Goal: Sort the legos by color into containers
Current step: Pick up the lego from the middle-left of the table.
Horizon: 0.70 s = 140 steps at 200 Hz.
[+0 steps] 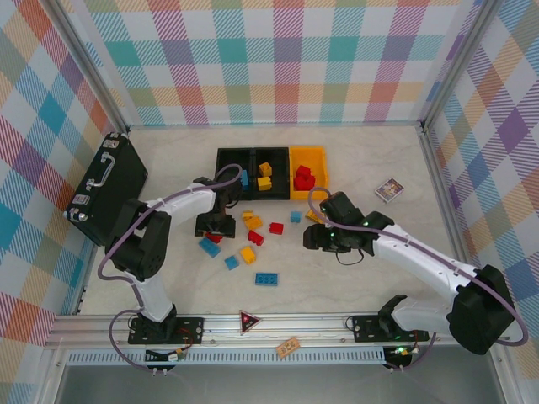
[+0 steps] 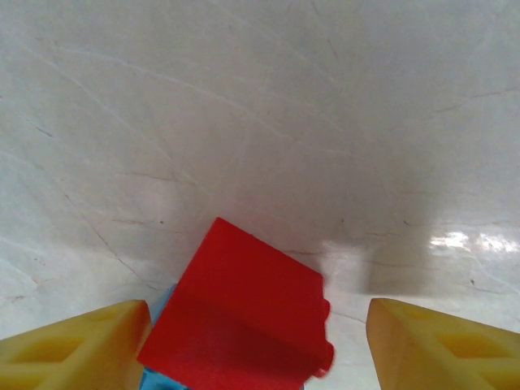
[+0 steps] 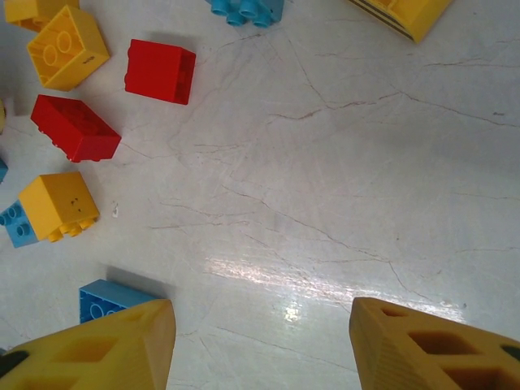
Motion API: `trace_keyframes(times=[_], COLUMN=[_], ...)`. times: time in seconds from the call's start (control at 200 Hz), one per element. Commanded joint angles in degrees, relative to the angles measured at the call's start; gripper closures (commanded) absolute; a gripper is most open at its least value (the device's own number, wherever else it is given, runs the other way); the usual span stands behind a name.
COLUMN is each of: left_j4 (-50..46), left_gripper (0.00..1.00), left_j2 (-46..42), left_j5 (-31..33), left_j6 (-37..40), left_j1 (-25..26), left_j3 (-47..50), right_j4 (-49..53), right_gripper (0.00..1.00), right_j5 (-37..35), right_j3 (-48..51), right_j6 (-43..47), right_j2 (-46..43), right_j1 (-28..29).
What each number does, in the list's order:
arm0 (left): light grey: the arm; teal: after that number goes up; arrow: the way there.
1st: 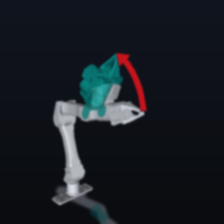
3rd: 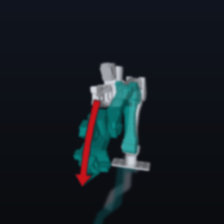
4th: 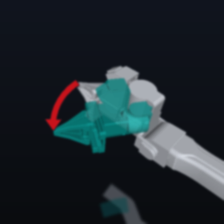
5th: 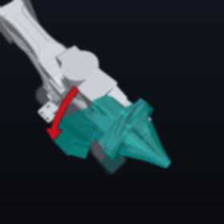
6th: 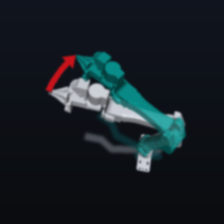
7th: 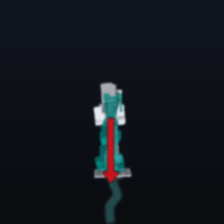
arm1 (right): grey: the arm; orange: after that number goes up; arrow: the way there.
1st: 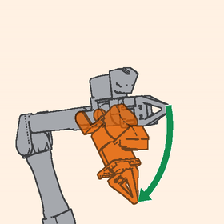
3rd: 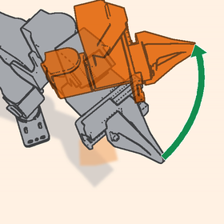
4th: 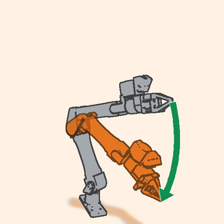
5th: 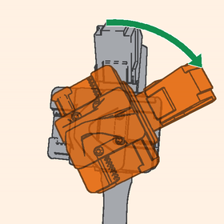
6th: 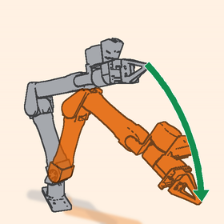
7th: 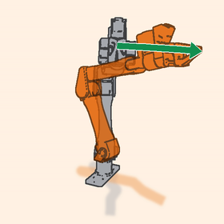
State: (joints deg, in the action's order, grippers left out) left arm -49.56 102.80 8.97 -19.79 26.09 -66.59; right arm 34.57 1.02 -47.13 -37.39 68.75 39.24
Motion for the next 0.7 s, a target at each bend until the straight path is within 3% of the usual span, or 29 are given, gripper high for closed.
trace_keyframes(times=[0.0,0.265,0.695], left_j4=[-0.1,-0.1,-2.5], left_gripper=[0.4,0.62,0.67], left_j2=[0.4,-2.6,-7.1], left_j5=[-0.6,-3.8,-6.3], left_j6=[1.0,1.0,0.3], left_j1=[-0.5,-0.5,2.1], left_j3=[-0.5,-1.2,-4.7], right_j4=[-1.5,-2.4,-2.9], right_gripper=[0.42,0.42,0.42], right_j5=[1.1,1.2,1.1], right_j3=[1.4,2.7,1.7], right_j6=[-1.7,-3.0,-3.2], right_j2=[-1.2,-1.5,-1.8], right_j1=[0.3,0.9,1.4])
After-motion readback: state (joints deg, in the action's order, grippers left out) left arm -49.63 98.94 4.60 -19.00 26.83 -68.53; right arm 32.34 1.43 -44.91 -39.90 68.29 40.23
